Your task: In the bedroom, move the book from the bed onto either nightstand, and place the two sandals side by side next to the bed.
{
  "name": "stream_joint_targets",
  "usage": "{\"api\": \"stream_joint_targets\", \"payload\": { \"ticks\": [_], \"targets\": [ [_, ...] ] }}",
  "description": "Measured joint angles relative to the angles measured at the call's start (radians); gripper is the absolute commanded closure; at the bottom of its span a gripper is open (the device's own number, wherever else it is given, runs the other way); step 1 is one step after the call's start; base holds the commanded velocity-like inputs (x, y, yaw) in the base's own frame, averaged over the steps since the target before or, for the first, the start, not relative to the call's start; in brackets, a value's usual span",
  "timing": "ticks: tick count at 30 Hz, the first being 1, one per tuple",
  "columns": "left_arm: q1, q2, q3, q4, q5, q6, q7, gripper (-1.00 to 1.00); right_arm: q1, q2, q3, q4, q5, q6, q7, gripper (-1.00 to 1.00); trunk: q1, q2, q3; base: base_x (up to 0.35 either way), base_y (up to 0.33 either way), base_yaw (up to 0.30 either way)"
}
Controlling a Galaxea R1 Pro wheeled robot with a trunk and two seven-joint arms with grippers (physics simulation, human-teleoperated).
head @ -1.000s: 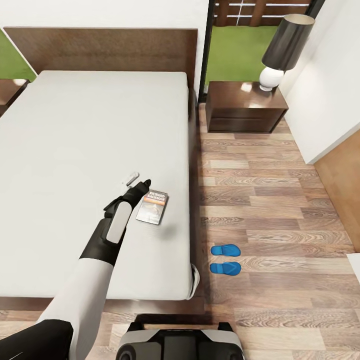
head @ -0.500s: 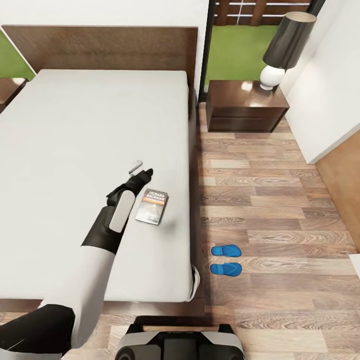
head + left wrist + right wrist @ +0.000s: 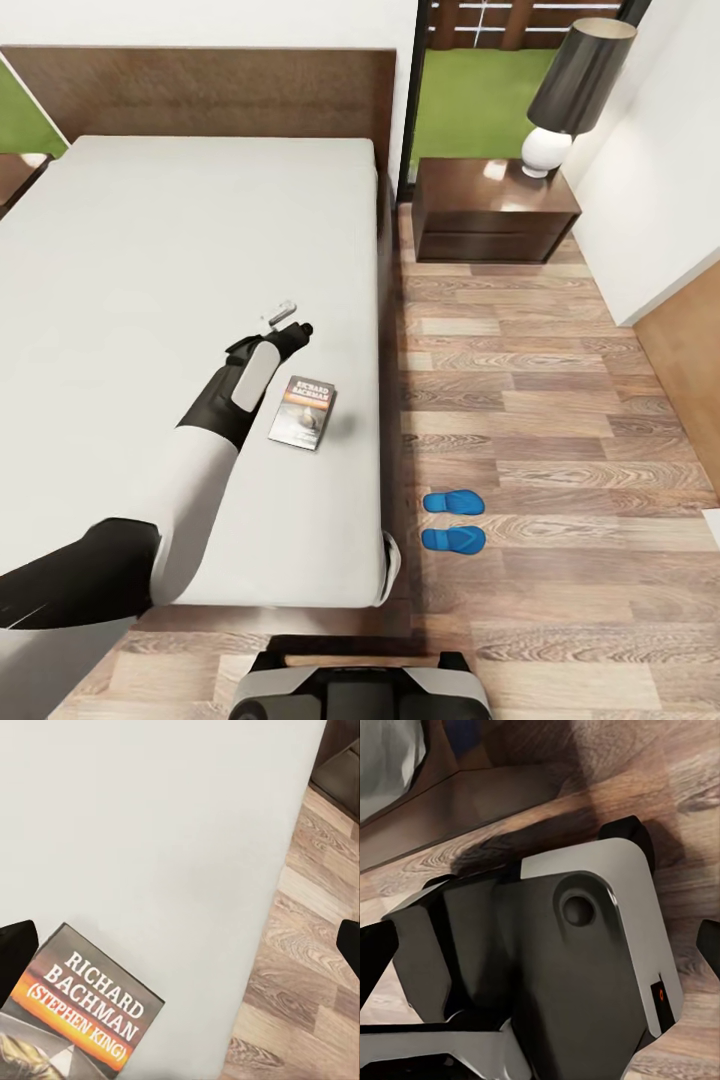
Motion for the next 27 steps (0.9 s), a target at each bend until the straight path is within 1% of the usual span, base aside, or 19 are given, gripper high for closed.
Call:
{"api": "stream_joint_targets", "payload": {
  "ticks": [9,27],
  "targets": [
    [-0.006,0.0,-0.003,0.023,-0.001,0.002,-0.003,-1.0,0.0,0.0,0.0,0.0,0.0,0.0,0.0,-1.0,0.035,-0.063,-0.028,0.0,0.0,0.0],
    [-0.006,-0.001,-0.004,0.013,-0.002,0.002,-0.004,-1.0,0.0,0.0,0.0,0.0,0.0,0.0,0.0,-1.0,0.104,-0.189,-0.085,0.0,0.0,0.0]
  ]
}}
